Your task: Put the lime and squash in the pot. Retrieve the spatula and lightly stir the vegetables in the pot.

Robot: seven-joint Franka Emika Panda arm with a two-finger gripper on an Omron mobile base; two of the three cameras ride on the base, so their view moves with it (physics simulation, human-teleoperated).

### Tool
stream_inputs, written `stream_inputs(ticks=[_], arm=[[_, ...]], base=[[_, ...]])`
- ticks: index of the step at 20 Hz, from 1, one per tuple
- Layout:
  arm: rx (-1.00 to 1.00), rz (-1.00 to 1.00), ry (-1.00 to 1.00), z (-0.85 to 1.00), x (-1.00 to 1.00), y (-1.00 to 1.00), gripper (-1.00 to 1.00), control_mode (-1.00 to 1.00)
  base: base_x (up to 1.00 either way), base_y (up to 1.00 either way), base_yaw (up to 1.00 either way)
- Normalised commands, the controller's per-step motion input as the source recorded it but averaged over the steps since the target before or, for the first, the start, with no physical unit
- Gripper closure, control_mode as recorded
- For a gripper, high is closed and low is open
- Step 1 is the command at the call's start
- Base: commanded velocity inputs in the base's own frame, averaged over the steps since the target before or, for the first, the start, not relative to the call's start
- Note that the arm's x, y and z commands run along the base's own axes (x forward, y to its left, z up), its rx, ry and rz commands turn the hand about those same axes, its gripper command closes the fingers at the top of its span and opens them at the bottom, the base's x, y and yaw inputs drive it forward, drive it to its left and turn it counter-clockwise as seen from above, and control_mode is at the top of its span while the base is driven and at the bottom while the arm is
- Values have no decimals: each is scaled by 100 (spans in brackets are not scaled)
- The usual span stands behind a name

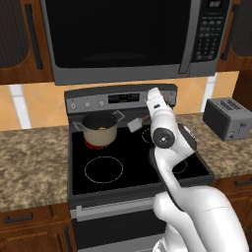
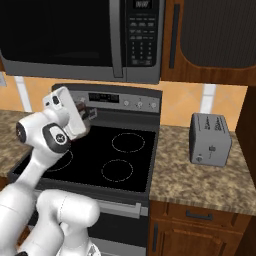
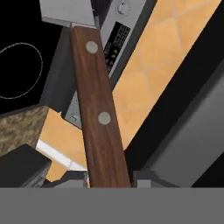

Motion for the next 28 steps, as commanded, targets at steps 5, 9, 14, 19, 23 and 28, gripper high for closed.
stream_inputs(ticks=[5,9,14,19,23,28], arm=[[-63,0,-17,10,1,61,100,-100],[-58,0,-19,18,12,54,100,-100],[-48,0,2,8,47,60,100,-100],[-49,1,14,-40,57,74,100,-100],[-41,2,14,-40,39,53,100,-100],[-21,3,-2,11,12,43,100,-100]], base=[[0,0,0],[0,0,0],[0,0,0],[0,0,0],[0,0,0],[0,0,0]])
